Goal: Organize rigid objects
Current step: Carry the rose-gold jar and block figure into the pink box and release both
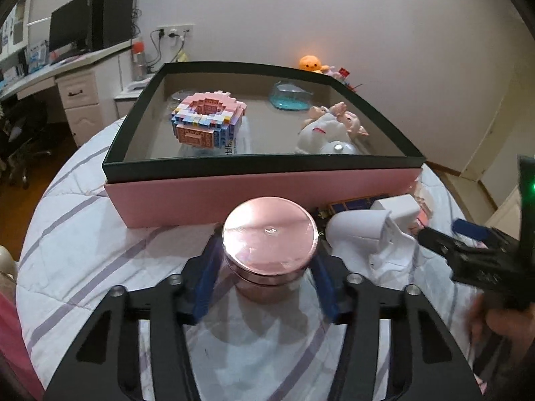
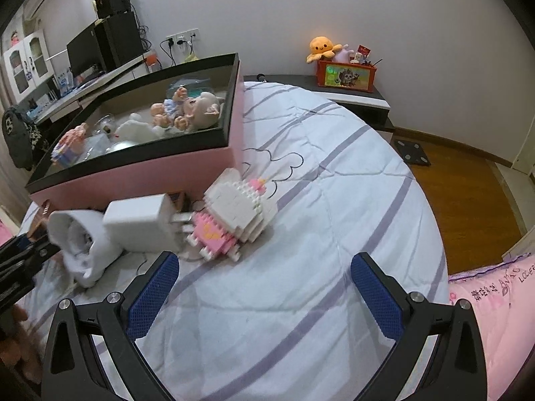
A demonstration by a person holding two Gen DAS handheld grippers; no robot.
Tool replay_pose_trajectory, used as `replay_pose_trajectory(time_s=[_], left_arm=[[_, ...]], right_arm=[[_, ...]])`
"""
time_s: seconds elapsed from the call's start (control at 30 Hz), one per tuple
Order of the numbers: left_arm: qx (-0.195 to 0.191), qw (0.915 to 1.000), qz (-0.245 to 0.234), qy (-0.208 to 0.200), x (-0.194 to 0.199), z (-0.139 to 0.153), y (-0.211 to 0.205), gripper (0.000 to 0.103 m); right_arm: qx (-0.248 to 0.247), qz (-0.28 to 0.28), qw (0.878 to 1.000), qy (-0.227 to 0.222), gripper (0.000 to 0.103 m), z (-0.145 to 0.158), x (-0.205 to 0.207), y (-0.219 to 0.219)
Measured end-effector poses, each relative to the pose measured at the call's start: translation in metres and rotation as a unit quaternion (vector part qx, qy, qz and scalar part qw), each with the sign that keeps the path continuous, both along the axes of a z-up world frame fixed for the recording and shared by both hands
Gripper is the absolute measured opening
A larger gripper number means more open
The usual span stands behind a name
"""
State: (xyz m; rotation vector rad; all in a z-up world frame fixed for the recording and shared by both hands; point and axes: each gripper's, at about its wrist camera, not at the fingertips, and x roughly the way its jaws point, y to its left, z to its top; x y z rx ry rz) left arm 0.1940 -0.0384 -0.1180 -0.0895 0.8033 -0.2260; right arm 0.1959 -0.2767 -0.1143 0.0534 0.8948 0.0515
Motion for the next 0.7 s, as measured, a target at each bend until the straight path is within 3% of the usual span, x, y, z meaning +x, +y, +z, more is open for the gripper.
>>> replay_pose_trajectory(time_s=[0.13,0.27,0.3,0.33,0.4,0.7], left_arm=[[0.003,1.0,-0.004,0.005,0.001,-0.003,-0.001,0.057],[-0.008,0.9998,-0.013,0.011,0.004,-0.006,-0.001,0.054],[-0.013,0.9997,-0.015,0.013,0.005,-0.007,0.0,0.052],[-0.017,0.9997,-0.015,0.014,0.004,-0.007,0.0,0.051],[-0.019,0.9996,-0.015,0.011,0.002,-0.006,0.001,0.051],[-0.013,0.9996,-0.012,0.02,0.003,-0.009,-0.003,0.053]], right_arm=[[-0.015,0.013,1.0,0.006,0.101,-0.004,0.012,0.005],[-0.027,0.04,0.999,0.009,0.094,-0.007,0.018,0.011],[-0.028,0.049,0.998,0.007,0.087,-0.006,0.017,0.012],[-0.031,0.053,0.998,0.005,0.073,-0.006,0.016,0.013],[-0.033,0.056,0.998,-0.001,0.06,-0.003,0.017,0.012],[-0.04,0.072,0.997,0.0,0.062,-0.004,0.032,0.007]])
